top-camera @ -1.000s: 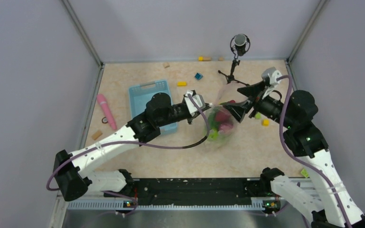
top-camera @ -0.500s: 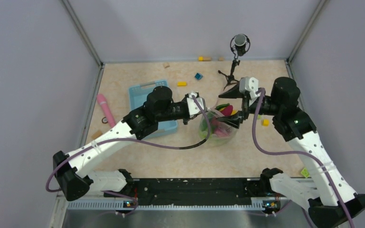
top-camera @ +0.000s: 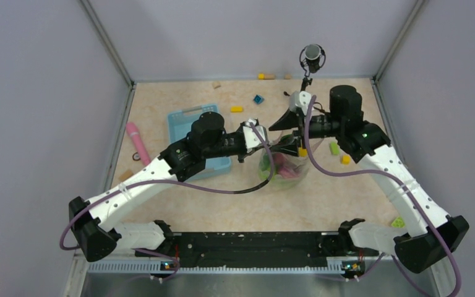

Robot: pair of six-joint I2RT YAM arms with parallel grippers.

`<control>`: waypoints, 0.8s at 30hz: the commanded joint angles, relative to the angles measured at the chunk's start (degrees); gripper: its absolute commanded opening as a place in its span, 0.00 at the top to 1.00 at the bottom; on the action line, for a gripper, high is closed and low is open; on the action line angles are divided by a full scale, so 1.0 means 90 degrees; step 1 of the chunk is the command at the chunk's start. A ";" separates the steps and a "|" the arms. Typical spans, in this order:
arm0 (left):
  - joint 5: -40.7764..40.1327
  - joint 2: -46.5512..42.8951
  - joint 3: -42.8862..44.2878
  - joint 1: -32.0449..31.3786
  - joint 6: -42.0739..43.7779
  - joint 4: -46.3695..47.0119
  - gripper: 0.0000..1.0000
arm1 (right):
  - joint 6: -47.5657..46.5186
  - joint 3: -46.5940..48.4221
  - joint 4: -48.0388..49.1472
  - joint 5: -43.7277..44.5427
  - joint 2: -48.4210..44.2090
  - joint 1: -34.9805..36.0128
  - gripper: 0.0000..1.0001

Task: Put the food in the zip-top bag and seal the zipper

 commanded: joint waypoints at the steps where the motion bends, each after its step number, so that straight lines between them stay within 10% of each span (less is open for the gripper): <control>1: 0.0008 -0.0088 0.0268 0.0001 -0.0073 0.0068 1.00 | -0.0679 0.0663 -0.0710 0.0522 0.0312 0.0411 0.41; 20: 0.0085 -0.0109 0.0219 0.0009 -0.0027 0.0022 1.00 | -0.1200 0.0943 -0.1470 0.0588 0.0514 0.0501 1.00; 24: -0.0023 -0.0212 0.0063 0.0004 -0.0050 0.0115 1.00 | -0.1191 0.0916 -0.1463 0.0760 0.0486 0.0498 1.00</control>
